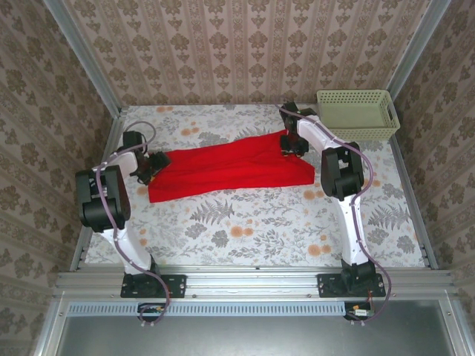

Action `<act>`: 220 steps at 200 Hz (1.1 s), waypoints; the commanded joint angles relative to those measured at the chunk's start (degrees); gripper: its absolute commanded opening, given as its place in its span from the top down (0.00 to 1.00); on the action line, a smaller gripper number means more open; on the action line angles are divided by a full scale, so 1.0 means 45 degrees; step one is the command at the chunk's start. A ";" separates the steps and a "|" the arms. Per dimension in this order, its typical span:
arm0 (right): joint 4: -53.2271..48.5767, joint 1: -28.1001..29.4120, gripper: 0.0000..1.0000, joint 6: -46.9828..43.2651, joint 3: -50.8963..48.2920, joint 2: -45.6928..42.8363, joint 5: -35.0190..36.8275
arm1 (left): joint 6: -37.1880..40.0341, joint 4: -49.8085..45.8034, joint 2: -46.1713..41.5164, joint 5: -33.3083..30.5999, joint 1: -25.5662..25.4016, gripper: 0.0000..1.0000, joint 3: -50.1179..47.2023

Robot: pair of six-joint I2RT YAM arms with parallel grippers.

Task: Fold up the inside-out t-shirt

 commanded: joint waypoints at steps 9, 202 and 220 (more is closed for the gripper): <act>-0.0154 -0.0365 0.80 -0.0112 -0.1306 -0.0327 0.0542 | 0.0122 -0.0795 -0.0130 -0.0329 0.0231 0.21 -0.0423; -0.1556 0.2439 1.00 -0.3217 -0.2162 -0.5404 0.6965 | -0.1840 -0.0489 -0.5887 -0.1015 -0.3200 0.20 -0.4321; -0.2091 0.3221 1.00 -0.3198 -0.1561 -0.5182 0.7072 | -0.1668 -0.0363 -0.5620 -0.0696 -0.3155 0.27 -0.4337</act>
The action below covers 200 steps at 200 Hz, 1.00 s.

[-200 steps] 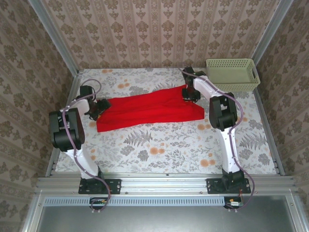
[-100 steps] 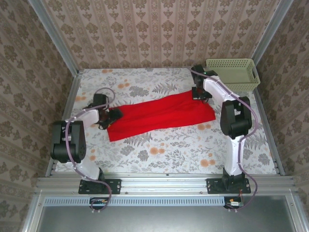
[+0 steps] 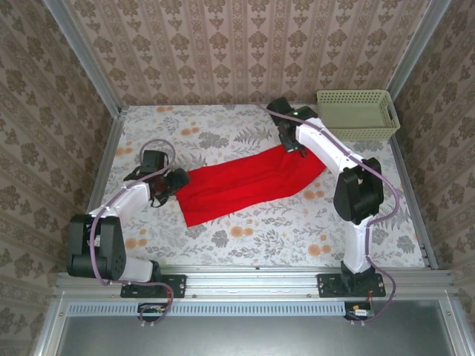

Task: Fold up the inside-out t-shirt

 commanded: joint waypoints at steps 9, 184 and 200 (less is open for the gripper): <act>-0.1485 0.1102 1.00 -0.0305 0.1337 0.0175 0.0940 | 0.0382 0.0012 0.0261 0.0571 0.0069 0.30 0.0074; -0.3434 0.5210 1.00 0.4592 0.8872 0.4396 -0.6065 | -0.0316 0.2969 0.1134 0.1248 -0.0812 0.61 -0.2536; -0.3211 0.5240 1.00 0.4845 0.9057 0.4584 -0.6505 | -0.0397 0.3096 0.1012 0.1243 -0.0833 0.62 -0.2758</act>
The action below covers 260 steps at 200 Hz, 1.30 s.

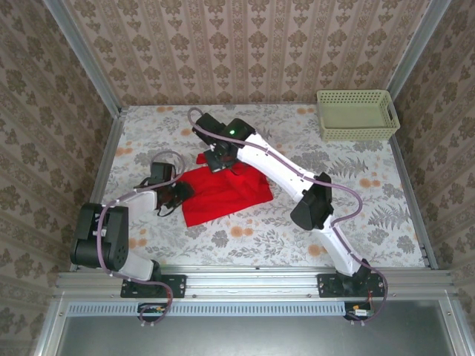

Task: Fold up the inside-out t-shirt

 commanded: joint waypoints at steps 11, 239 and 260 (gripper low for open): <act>-0.0067 0.0079 1.00 0.0970 0.0730 0.0565 -0.1282 | -0.0383 -0.0155 -0.0115 0.0160 -0.0167 0.63 -0.0790; 0.5662 -0.2930 0.37 0.0461 -1.2907 -0.7120 -0.0188 | 0.1652 -0.5754 -0.0428 -0.2562 -0.4908 0.24 0.4815; 0.6003 -0.3015 0.36 0.0501 -1.3957 -0.7705 -0.0146 | 0.1858 -0.6275 0.0258 -0.3489 -0.5800 0.20 0.5669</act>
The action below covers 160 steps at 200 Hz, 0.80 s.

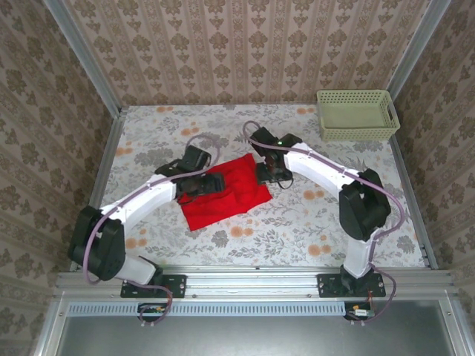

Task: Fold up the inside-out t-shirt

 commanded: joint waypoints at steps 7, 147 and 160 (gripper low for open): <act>0.1309 -0.0015 0.36 0.0427 -0.1039 -0.1401 -0.0102 | 0.0607 -0.1192 0.0840 -0.1219 -0.0950 0.20 0.1366; 0.1849 0.0183 0.31 0.0771 -0.1401 -0.1535 -0.0568 | 0.2628 -0.2157 0.2998 -0.2735 0.3110 0.74 0.3028; 0.1839 0.0291 0.31 0.0795 -0.1284 -0.1348 -0.0608 | 0.2701 -0.2092 0.3021 -0.2633 0.3613 0.72 0.3105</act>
